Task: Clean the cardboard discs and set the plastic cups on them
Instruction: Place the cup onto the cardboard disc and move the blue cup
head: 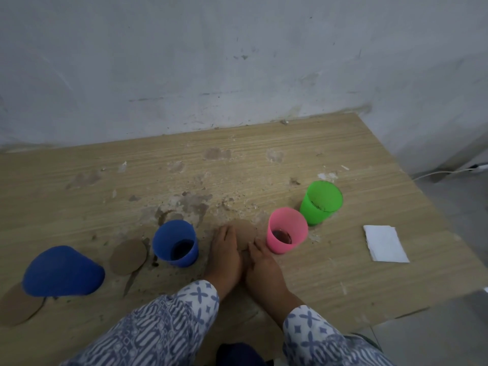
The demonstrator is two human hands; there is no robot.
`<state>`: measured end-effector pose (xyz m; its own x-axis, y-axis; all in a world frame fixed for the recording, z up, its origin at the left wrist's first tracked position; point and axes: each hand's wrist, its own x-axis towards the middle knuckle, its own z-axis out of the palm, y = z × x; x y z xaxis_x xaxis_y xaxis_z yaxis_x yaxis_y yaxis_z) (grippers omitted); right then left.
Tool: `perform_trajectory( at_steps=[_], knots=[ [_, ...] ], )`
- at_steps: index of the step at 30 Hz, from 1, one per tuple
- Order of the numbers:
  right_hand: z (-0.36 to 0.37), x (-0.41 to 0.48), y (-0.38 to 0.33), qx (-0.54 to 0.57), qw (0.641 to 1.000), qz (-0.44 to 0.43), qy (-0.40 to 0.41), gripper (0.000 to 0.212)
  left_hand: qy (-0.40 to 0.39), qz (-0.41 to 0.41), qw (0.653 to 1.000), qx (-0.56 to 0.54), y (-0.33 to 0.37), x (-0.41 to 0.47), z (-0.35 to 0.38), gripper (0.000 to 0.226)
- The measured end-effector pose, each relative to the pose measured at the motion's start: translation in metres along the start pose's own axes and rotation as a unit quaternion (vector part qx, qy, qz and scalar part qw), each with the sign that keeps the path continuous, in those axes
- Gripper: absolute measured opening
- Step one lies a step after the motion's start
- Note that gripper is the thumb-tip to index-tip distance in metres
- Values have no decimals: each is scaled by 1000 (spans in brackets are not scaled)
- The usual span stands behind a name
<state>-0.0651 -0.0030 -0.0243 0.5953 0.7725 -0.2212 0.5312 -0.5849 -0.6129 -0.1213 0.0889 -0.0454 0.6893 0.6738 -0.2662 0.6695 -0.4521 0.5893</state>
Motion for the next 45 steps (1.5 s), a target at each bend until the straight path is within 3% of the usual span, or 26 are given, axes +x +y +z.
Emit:
perform_trajectory(
  at_steps=[17, 24, 29, 32, 39, 42, 45],
  knots=[
    [6, 6, 1, -41, 999, -31, 1, 47, 18, 19, 1000, -9, 4, 3, -4, 55],
    [4, 2, -1, -9, 1000, -21, 19, 45, 13, 19, 1000, -15, 2, 4, -4, 56],
    [-11, -10, -4, -5, 996, -83, 12, 45, 10, 26, 1000, -15, -3, 2, -4, 59],
    [-10, -14, -3, -32, 994, -100, 33, 35, 18, 39, 999, -25, -3, -3, -4, 58],
    [-24, -42, 19, 59, 985, -103, 128, 35, -19, 92, 992, -82, 11, -14, -4, 64],
    [-47, -52, 18, 69, 969, -148, 185, 26, -37, 81, 984, -156, 32, -18, -9, 67],
    [-74, -52, 15, 83, 943, -192, 259, 19, -37, 120, 971, -201, 51, -18, -15, 59]
  ],
)
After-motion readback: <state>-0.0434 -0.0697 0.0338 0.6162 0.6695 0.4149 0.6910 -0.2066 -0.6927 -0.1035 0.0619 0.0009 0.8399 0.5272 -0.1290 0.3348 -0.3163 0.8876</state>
